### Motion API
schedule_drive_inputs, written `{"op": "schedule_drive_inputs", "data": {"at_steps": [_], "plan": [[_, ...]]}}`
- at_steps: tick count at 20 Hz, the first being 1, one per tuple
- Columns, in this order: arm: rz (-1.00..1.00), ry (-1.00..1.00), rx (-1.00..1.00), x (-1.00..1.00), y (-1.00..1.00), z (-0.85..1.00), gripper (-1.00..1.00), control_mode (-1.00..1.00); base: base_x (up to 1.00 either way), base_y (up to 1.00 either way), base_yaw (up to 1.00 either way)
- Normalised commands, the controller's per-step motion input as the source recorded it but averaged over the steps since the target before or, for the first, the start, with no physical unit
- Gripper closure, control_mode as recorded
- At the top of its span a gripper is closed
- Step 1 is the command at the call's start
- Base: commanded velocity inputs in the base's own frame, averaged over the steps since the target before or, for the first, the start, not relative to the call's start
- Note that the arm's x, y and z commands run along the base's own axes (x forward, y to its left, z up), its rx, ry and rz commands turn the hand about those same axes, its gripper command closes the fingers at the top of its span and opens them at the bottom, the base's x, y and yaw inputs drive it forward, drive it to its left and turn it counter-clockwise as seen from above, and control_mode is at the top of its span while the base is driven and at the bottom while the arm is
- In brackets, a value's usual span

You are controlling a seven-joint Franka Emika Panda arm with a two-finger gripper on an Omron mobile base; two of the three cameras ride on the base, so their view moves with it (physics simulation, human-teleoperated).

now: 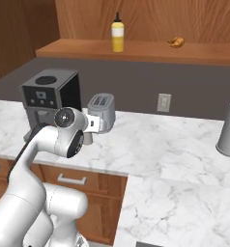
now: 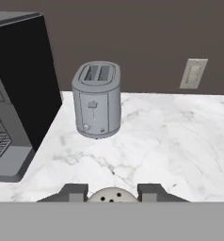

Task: Pick the shaker and mustard from the counter and place them in the cabinet.

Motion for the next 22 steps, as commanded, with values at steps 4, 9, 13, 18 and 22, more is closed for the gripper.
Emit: {"op": "schedule_drive_inputs", "data": {"at_steps": [4, 9, 13, 18, 22], "plan": [[0.00, 0.00, 0.00, 0.00, 0.00, 0.00, 1.00, 1.00, 0.43, -0.13, 0.00], [0.00, 0.00, 0.00, 0.00, 0.00, 0.00, 1.00, 1.00, 0.38, -0.08, 0.00], [0.00, 0.00, 0.00, 0.02, -0.01, 0.00, 1.00, -1.00, 0.15, -0.02, 0.00], [0.00, 0.00, 0.00, 0.00, -0.01, 0.11, 1.00, -1.00, 0.00, 0.00, 0.00], [0.00, -0.01, -0.04, -0.03, 0.00, 0.44, 1.00, -1.00, 0.00, 0.00, 0.00]]}}
